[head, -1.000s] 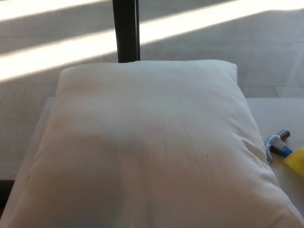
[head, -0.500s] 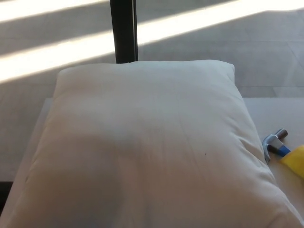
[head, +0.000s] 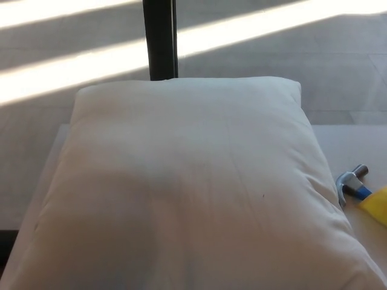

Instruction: A hammer is kept on the right hand side and a pillow is kept on the left hand side on the desk infront of the robot and the robot uses its right hand to pick up the hammer and makes a downward swinging motion to hit the pillow

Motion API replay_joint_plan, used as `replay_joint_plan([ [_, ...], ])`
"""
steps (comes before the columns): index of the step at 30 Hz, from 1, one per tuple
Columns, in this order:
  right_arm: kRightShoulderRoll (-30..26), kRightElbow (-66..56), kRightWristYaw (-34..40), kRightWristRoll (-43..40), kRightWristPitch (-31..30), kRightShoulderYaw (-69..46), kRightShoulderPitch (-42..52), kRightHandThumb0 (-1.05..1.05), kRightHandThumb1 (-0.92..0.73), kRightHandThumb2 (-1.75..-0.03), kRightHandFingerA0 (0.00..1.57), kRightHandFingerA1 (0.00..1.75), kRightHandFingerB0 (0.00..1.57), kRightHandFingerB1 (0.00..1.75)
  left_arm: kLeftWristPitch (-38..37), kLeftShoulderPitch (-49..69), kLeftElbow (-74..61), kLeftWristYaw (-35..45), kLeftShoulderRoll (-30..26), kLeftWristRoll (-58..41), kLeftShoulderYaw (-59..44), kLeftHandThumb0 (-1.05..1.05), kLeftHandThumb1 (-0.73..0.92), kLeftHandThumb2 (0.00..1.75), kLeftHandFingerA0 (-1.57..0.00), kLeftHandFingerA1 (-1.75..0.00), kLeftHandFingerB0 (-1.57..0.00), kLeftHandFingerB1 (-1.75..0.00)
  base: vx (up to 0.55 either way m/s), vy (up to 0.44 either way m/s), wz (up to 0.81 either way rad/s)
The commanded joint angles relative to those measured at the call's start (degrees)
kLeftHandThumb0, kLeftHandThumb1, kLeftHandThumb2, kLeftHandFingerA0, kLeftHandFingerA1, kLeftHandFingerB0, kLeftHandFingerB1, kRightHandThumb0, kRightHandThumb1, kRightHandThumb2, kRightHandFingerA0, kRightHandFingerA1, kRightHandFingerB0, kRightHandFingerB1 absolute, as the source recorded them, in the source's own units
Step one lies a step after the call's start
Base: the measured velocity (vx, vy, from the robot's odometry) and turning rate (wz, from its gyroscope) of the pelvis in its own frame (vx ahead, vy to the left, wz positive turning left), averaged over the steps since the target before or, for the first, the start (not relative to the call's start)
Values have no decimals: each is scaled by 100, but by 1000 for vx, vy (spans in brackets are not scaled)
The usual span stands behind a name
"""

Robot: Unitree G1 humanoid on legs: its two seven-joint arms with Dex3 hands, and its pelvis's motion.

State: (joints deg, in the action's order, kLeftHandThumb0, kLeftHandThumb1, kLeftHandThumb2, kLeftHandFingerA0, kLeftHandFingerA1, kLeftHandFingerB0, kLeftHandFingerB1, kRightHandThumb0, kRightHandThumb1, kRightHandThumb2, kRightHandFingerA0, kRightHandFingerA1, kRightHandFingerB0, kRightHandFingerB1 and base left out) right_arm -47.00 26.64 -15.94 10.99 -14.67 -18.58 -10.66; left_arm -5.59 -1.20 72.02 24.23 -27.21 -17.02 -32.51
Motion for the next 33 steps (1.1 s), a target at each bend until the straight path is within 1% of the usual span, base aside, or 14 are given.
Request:
replay_joint_plan([
  [1, 1944, 1321, 2508, -2989, 146, -4335, 967, -38, -78, -64, 0, 35, 0, 26, -132, 181, 48, -181, -199, -13, -18, -69, 81, 64, -60, -54, -45, -44, 0, 0, 0],
  [3, 2036, 1465, 2444, -3143, 64, -4476, 926, -41, -78, -64, 0, 35, 0, 23, -128, 175, 84, -212, -204, -7, -22, -68, 81, 64, -59, -54, -46, -43, 0, 0, 0],
  [4, 2119, 1677, 2354, -3387, 123, -4659, 868, -41, -65, -85, 0, 35, 0, 11, -159, 174, 96, -287, -202, 17, -10, -68, 81, 64, -60, -53, -46, -44, 0, 0, 0],
  [5, 2204, 1673, 2355, -3361, 136, -4688, 955, -39, -76, -63, 0, 30, 0, 15, -135, 203, 64, -263, -199, -33, -53, -67, 80, 64, -60, -55, -44, -45, 0, 0, 0],
  [8, 2364, 1573, 2198, -3393, 171, -4778, 980, -53, -68, -83, 0, 25, 0, 0, -136, 214, 99, -383, -193, -63, -100, -65, 80, 64, -65, -52, -48, -44, 0, 0, 0],
  [18, 2446, 1388, 1707, -2966, 150, -4746, 902, -47, -77, -65, 0, 33, 0, 21, -177, 220, 166, -433, -210, -59, -113, -67, 79, 64, -64, -49, -47, -43, 0, 0, 0],
  [24, 2163, 1619, 1591, -2884, -872, -4670, 374, -46, -81, -63, 0, 36, 19, 40, -60, 147, 168, -525, -177, -135, -195, -67, 77, 63, -66, -52, -48, -44, 0, 0, 0],
  [25, 2010, 1948, 1422, -2927, -872, -4655, 234, -29, -74, -117, 8, 60, 0, 50, -114, 167, 162, -462, -181, -102, -167, -66, 61, 100, -59, -64, -41, -57, 0, 0, 0],
  [26, 2007, 2022, 1416, -2915, -857, -4622, 138, -29, -74, -117, 8, 60, 0, 50, -123, 180, 158, -452, -202, -124, -197, -66, 61, 100, -59, -64, -41, -57, 0, 0, 0],
  [27, 1852, 2267, 1649, -2868, -1215, -4601, -105, -50, -80, -65, 0, 26, 0, 28, -189, 198, 160, -506, -199, -39, -129, -65, 80, 64, -66, -52, -46, -45, 0, 0, 0],
  [28, 1837, 2297, 1652, -2869, -1211, -4604, -115, -50, -80, -65, 0, 26, 0, 28, -189, 198, 159, -507, -198, -38, -129, -65, 80, 64, -66, -52, -46, -45, 0, 0, 0],
  [30, 2187, 1951, 2094, -2617, -877, -4363, -213, -50, -71, -76, 8, 67, 10, 48, -264, 218, 128, -546, -125, -5, -89, -65, 79, 64, -66, -55, -47, -47, 0, 0, 0],
  [31, 2351, 1838, 2079, -2673, -762, -4375, -172, -40, -74, -61, 20, 75, 26, 48, -240, 216, 122, -544, -121, -32, -109, -64, 79, 63, -66, -56, -46, -48, 0, 0, 0],
  [33, 2831, 1349, 1608, -2128, -392, -3519, 352, -45, -78, -63, 26, 66, 26, 41, -185, 230, 115, -575, -119, -26, -95, -64, 79, 63, -66, -57, -48, -50, 0, 0, 3],
])
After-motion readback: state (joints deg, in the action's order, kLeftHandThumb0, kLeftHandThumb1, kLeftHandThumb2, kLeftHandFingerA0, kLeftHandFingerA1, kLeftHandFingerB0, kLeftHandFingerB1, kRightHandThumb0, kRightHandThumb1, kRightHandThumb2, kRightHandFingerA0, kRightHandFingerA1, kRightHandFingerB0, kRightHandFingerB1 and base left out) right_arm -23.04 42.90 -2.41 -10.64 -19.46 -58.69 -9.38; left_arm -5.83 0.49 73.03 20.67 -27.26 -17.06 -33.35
